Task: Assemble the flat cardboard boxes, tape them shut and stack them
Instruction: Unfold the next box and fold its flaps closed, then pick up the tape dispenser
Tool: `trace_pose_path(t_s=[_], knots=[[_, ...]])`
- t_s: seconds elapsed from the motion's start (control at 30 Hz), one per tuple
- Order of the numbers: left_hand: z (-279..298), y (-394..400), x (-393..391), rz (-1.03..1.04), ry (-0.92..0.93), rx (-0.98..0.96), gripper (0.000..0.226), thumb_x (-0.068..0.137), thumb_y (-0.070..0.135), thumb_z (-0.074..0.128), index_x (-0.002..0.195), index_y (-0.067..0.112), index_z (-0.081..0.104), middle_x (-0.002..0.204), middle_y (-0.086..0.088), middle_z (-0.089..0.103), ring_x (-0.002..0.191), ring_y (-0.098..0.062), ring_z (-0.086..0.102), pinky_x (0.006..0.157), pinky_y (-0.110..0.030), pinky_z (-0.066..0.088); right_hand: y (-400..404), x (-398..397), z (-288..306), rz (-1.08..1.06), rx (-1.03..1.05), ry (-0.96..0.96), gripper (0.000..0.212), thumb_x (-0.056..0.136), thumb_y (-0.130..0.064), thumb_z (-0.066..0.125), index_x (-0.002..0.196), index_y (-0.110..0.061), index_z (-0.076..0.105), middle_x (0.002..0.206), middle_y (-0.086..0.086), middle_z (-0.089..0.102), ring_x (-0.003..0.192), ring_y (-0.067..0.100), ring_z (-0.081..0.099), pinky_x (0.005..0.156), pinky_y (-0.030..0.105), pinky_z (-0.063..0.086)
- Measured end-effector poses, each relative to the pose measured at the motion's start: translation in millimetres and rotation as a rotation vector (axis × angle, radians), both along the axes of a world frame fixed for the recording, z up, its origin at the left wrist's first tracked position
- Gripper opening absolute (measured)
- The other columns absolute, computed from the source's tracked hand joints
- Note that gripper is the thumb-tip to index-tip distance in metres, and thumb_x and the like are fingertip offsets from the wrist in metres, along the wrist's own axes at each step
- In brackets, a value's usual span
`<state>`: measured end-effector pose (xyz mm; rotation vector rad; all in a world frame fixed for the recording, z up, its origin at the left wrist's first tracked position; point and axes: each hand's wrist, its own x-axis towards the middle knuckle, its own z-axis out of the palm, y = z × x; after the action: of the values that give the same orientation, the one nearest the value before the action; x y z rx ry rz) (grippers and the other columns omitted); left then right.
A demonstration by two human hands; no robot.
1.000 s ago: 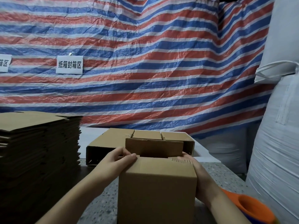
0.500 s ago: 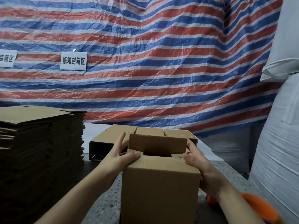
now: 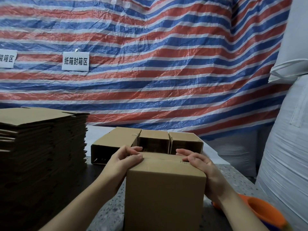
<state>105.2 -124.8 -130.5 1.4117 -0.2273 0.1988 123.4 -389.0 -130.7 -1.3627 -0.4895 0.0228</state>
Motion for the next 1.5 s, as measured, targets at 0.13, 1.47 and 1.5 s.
trace_pose_path(t_s=[0.13,1.47,1.5], knots=[[3,3,0,0.029,0.003,0.106,0.015,0.062,0.032,0.079,0.069,0.023,0.070,0.118,0.011,0.069,0.107,-0.015,0.066,0.093,-0.038,0.051,2,-1,-1,-0.021,-0.012,-0.002,0.024,0.078,-0.029,0.069,0.079,-0.004,0.069,0.126,0.005,0.069,0.110,0.027,0.067,0.084,0.033,0.055],[31,-60,-35,0.164,-0.414,1.608,0.071,0.093,0.073,0.020,0.153,0.035,0.025,0.160,0.008,0.028,0.148,-0.014,0.025,0.119,-0.047,0.022,-87,-20,-9,-0.679,-1.859,0.089,0.079,0.081,-0.086,0.039,0.136,-0.032,0.057,0.133,-0.005,0.063,0.112,0.017,0.059,0.084,0.030,0.049],[32,-61,-36,0.164,-0.416,1.607,0.071,0.093,0.073,0.020,0.153,0.035,0.025,0.160,0.008,0.028,0.148,-0.014,0.025,0.119,-0.047,0.023,-92,-23,-14,-0.689,-1.888,0.103,0.079,0.079,-0.087,0.042,0.130,-0.029,0.061,0.125,-0.005,0.065,0.103,0.016,0.060,0.080,0.029,0.049]])
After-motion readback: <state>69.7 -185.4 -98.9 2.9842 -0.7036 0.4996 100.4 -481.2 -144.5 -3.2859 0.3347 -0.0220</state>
